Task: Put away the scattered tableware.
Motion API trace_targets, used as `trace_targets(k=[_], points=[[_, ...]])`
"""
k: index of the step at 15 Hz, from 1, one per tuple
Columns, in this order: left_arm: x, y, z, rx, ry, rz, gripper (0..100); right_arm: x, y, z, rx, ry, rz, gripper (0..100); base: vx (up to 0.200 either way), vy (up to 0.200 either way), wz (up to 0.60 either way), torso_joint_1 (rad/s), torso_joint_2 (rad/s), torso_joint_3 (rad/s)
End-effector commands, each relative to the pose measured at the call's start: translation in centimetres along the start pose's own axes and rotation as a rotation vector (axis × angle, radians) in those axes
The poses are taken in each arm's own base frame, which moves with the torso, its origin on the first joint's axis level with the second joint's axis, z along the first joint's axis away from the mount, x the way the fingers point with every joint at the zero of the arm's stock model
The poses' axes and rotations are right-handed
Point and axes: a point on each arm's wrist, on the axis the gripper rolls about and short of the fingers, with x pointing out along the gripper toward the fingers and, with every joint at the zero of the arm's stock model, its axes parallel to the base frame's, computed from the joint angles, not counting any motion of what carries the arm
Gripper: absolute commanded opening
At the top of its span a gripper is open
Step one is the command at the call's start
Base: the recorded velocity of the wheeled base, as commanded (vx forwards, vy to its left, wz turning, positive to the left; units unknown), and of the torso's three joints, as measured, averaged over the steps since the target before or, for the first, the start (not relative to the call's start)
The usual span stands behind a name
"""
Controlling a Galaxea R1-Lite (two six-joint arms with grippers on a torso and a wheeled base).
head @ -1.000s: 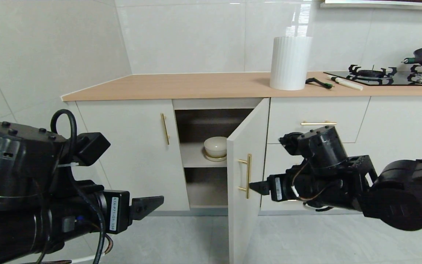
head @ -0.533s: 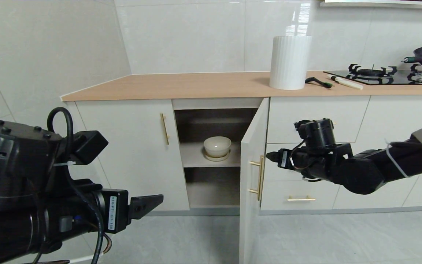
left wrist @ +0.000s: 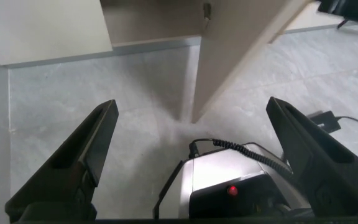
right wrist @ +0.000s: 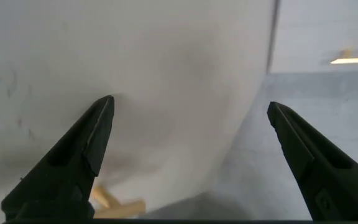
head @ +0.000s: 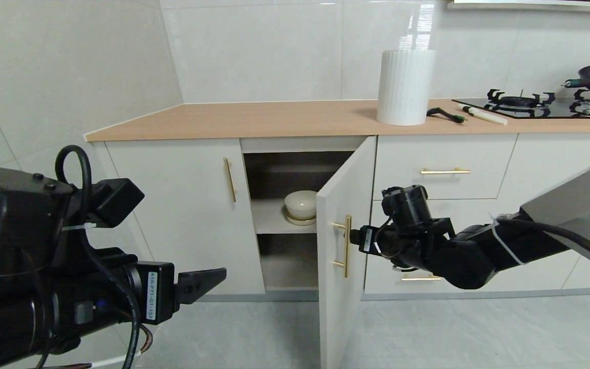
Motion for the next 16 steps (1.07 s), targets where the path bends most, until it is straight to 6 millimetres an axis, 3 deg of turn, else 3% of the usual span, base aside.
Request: trace_targets(k=[1, 4, 11, 16], points=[[-0.1, 0.0, 0.0, 0.001, -0.002, -0.001, 100, 0.2, 0.9, -0.6, 0.020, 0.002, 0.038, 100, 0.000, 0.000, 0.00, 0.000, 0.00, 0.000], [0.0, 0.0, -0.1, 0.001, 0.001, 0.000, 100, 1.4, 1.1, -1.3, 0.038, -0.034, 0.067, 100, 0.000, 0.000, 0.00, 0.000, 0.00, 0.000], [0.1, 0.3, -0.1, 0.007, -0.004, 0.034, 100, 1.5, 1.1, -1.5, 0.039, -0.035, 0.066, 100, 0.000, 0.000, 0.00, 0.000, 0.00, 0.000], [0.1, 0.3, 0.0, 0.006, -0.009, 0.049, 100, 1.9, 1.0, -1.7, 0.041, -0.030, 0.064, 100, 0.200, 0.000, 0.00, 0.002, 0.00, 0.004]])
